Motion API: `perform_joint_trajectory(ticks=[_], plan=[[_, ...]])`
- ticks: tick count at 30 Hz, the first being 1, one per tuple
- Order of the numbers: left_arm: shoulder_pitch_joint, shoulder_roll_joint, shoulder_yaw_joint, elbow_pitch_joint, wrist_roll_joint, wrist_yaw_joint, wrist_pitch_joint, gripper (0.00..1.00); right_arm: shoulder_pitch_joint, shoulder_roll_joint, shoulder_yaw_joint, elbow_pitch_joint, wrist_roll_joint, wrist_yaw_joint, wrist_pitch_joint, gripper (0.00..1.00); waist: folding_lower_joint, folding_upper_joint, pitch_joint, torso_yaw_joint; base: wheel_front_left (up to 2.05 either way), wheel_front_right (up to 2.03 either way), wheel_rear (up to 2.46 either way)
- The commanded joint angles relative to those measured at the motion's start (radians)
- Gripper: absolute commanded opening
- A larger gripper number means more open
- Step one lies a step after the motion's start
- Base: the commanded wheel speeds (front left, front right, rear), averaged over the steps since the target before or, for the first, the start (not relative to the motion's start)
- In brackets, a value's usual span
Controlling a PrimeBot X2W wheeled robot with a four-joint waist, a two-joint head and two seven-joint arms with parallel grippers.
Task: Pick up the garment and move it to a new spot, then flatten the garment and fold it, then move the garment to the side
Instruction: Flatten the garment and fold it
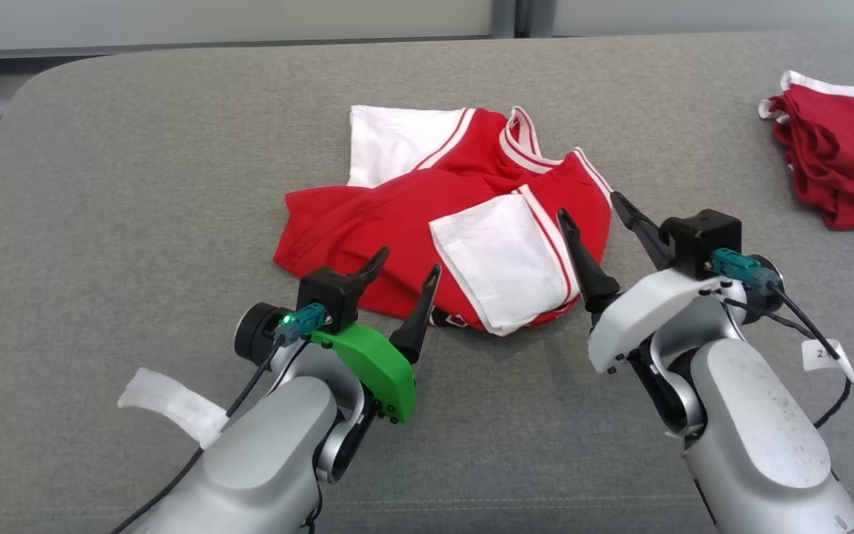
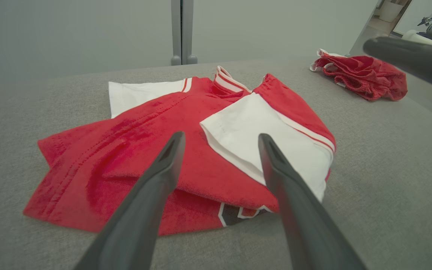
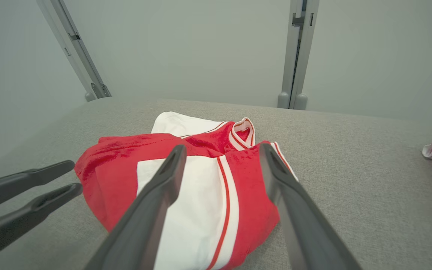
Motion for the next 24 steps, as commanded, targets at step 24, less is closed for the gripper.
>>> perform_joint_trajectory(ticks=[24], plan=[[0.226,0.081,0.160,-0.314,0.041,0.090,-0.008,1.00,-0.276,0.024,0.122,0.560,-0.174,-0.001,-0.069,1.00,0.0000,-0.0001,0.021,0.257,0.00,0.00,0.00]])
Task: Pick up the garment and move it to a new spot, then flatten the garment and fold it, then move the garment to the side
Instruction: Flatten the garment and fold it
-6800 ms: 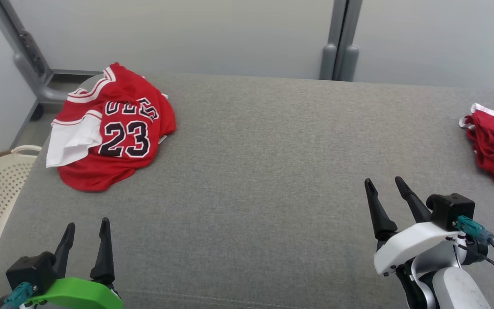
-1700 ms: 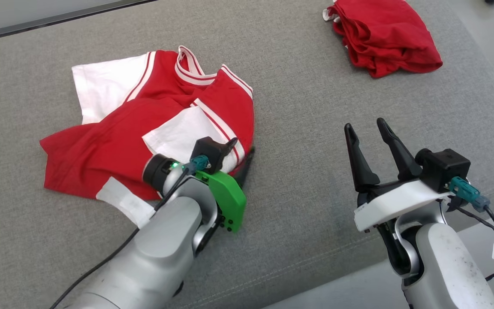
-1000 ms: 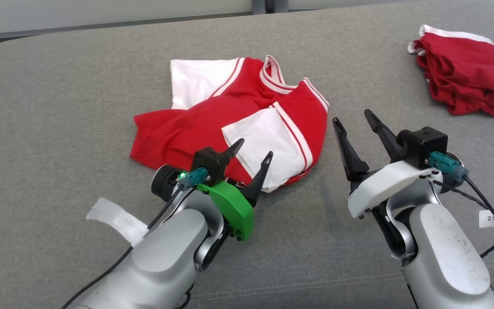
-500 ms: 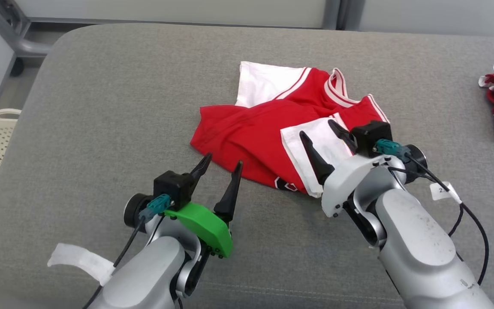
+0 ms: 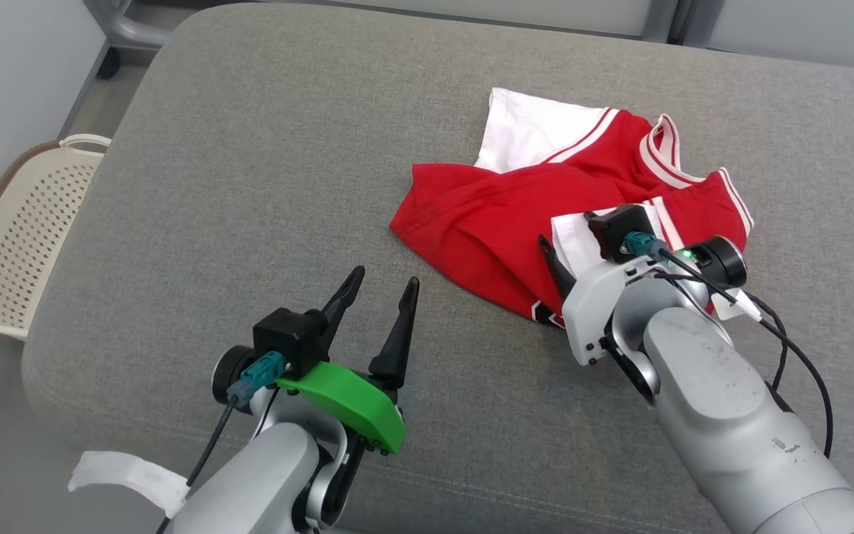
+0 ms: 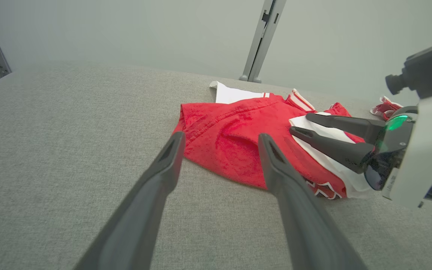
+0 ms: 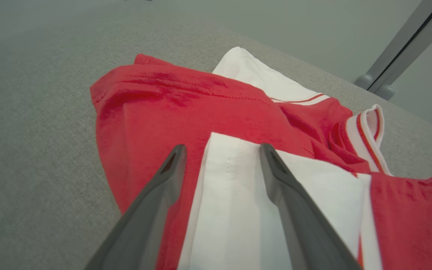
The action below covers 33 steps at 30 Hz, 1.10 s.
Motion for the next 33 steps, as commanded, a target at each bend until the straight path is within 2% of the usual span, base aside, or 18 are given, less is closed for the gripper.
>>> perform_joint_trajectory(ticks=[1,8,9,10,13,14,25,33], plan=[[0.012,-0.003,0.007,-0.004,0.008,-0.003,-0.003,1.00,-0.016,0.001,-0.003,0.018,-0.019,-0.001,-0.011,1.00,0.0001,0.0000,0.010,0.012,0.00,0.00,0.00],[0.027,-0.013,0.025,-0.008,0.018,-0.004,-0.003,1.00,-0.052,0.010,-0.079,0.103,-0.107,-0.001,-0.043,1.00,0.0001,0.0000,0.013,0.008,0.00,0.00,0.00],[0.029,-0.014,0.029,-0.008,0.017,-0.004,-0.002,1.00,-0.053,0.012,-0.087,0.109,-0.115,-0.001,-0.046,0.83,0.0001,0.0000,0.013,0.004,0.00,0.00,0.00],[0.030,-0.014,0.032,-0.009,0.018,-0.005,-0.002,1.00,-0.054,0.013,-0.093,0.114,-0.122,-0.001,-0.050,0.54,0.0001,0.0000,0.013,0.001,0.00,0.00,0.00],[0.033,-0.013,0.041,-0.011,0.023,-0.007,-0.002,1.00,-0.060,0.016,-0.103,0.128,-0.130,-0.001,-0.060,0.24,0.0001,0.0000,0.012,-0.011,0.00,0.00,0.00],[0.035,-0.012,0.043,-0.010,0.024,-0.009,-0.002,1.00,-0.061,0.017,-0.106,0.130,-0.130,-0.001,-0.066,0.00,0.0001,0.0000,0.012,-0.014,0.00,0.00,0.00],[0.052,-0.003,0.053,-0.003,0.028,-0.010,-0.002,1.00,-0.048,0.018,-0.091,0.078,-0.033,-0.001,-0.131,0.00,0.0001,0.0000,-0.005,-0.068,0.00,0.00,0.00],[0.075,0.017,0.067,-0.025,0.030,-0.001,-0.002,1.00,-0.052,0.005,-0.201,0.018,-0.056,-0.001,-0.154,0.00,0.0001,0.0000,-0.035,-0.143,0.00,0.00,0.00]])
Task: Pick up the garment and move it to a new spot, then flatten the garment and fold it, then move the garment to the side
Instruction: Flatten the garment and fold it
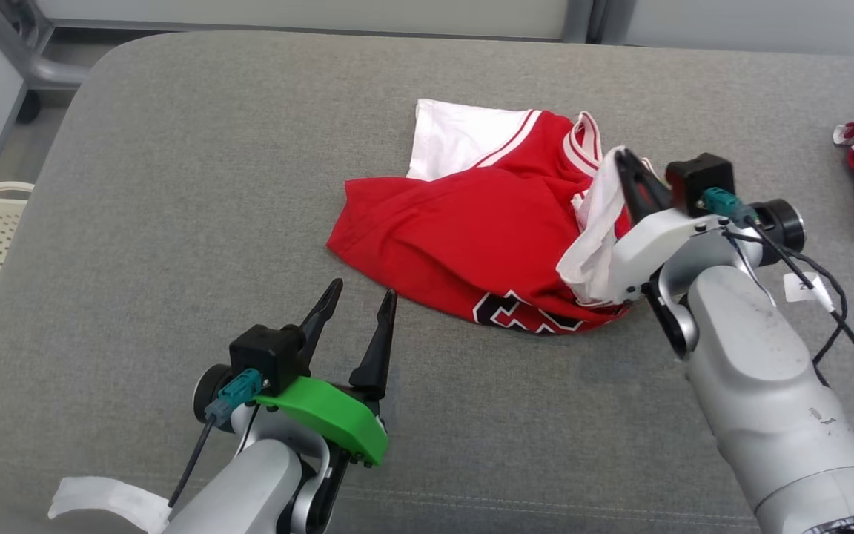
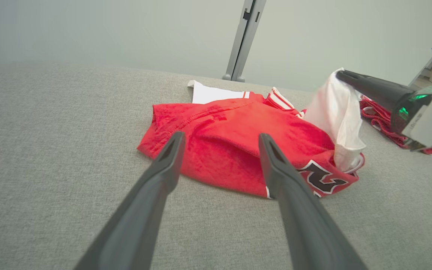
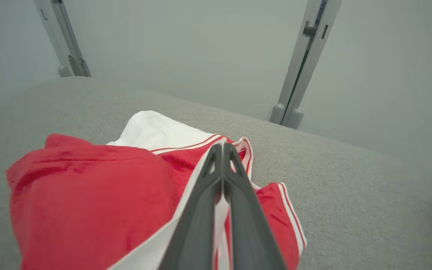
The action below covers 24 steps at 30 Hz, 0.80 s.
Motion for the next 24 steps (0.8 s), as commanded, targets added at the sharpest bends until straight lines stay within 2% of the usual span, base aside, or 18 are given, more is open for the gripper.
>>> perform_joint_trajectory(ticks=[1,13,18,24], plan=[[0.014,0.007,0.003,-0.003,0.006,0.003,-0.002,1.00,0.008,-0.010,-0.010,-0.008,-0.003,-0.001,-0.007,0.00,0.0000,0.0000,-0.020,-0.038,0.00,0.00,0.00],[0.048,0.043,0.003,-0.056,0.004,0.032,0.012,1.00,0.180,-0.047,-0.285,-0.113,0.019,-0.001,-0.002,0.00,0.0000,0.0000,-0.034,-0.185,0.00,0.00,0.00],[0.052,0.056,0.001,-0.077,0.008,0.037,0.022,1.00,0.240,-0.071,-0.360,-0.086,0.020,-0.001,-0.015,0.00,0.0000,0.0000,-0.019,-0.213,0.00,0.00,0.00],[0.046,0.075,-0.004,-0.102,0.016,0.047,0.038,1.00,0.265,-0.073,-0.421,0.000,0.023,-0.001,-0.038,0.00,0.0000,0.0000,0.008,-0.225,0.00,0.00,0.00]])
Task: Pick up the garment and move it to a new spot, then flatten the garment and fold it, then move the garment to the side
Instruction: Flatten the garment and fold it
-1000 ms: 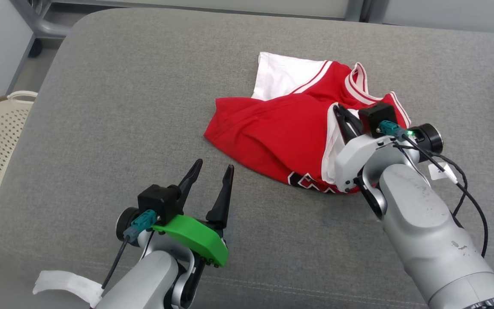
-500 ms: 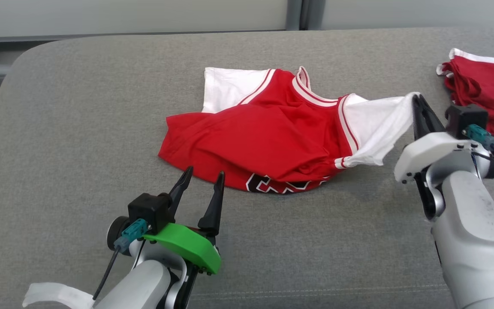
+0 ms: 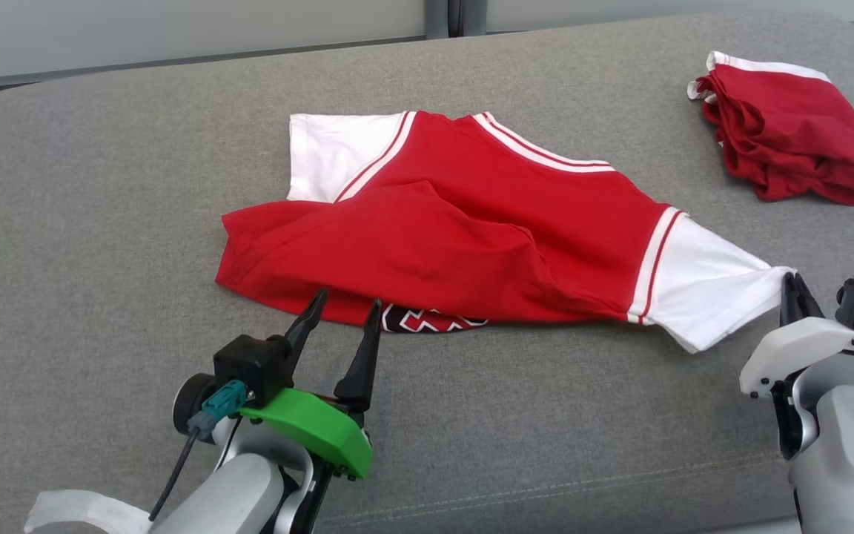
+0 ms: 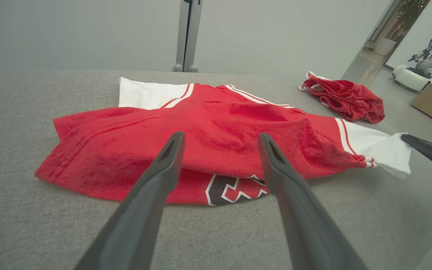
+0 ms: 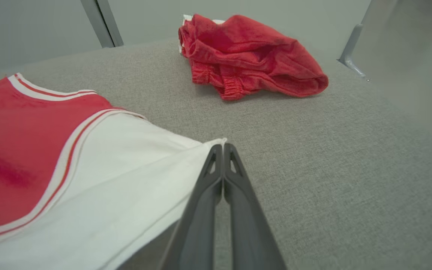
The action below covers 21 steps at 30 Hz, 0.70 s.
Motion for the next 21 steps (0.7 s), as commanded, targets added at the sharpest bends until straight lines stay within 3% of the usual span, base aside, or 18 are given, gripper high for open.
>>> perform_joint_trajectory(ticks=[1,8,10,11,12,21], plan=[[0.006,0.013,0.001,-0.008,0.012,0.007,0.003,1.00,0.017,0.005,-0.013,0.027,0.001,-0.001,-0.011,0.00,0.0000,-0.0001,0.016,-0.008,0.00,0.00,0.00],[0.007,0.029,0.003,-0.025,0.013,0.019,0.010,1.00,0.015,0.014,-0.051,0.109,-0.035,-0.001,-0.045,0.00,0.0000,-0.0001,0.031,-0.015,0.00,0.00,0.00],[0.009,0.033,0.005,-0.028,0.011,0.021,0.012,1.00,0.014,0.017,-0.068,0.130,-0.044,-0.001,-0.049,0.44,0.0000,-0.0001,0.031,-0.017,0.00,0.00,0.00],[0.010,0.034,0.005,-0.029,0.011,0.023,0.012,1.00,0.015,0.020,-0.072,0.141,-0.049,-0.001,-0.050,0.92,0.0000,-0.0001,0.030,-0.018,0.00,0.00,0.00],[0.011,0.036,0.005,-0.031,0.010,0.024,0.012,1.00,0.016,0.021,-0.075,0.149,-0.052,-0.001,-0.052,1.00,0.0000,-0.0001,0.030,-0.019,0.00,0.00,0.00],[0.028,0.051,0.016,-0.047,-0.002,0.038,0.010,1.00,0.043,0.026,-0.067,0.143,-0.010,-0.001,-0.057,1.00,0.0000,-0.0001,0.024,-0.046,0.00,0.00,0.00]])
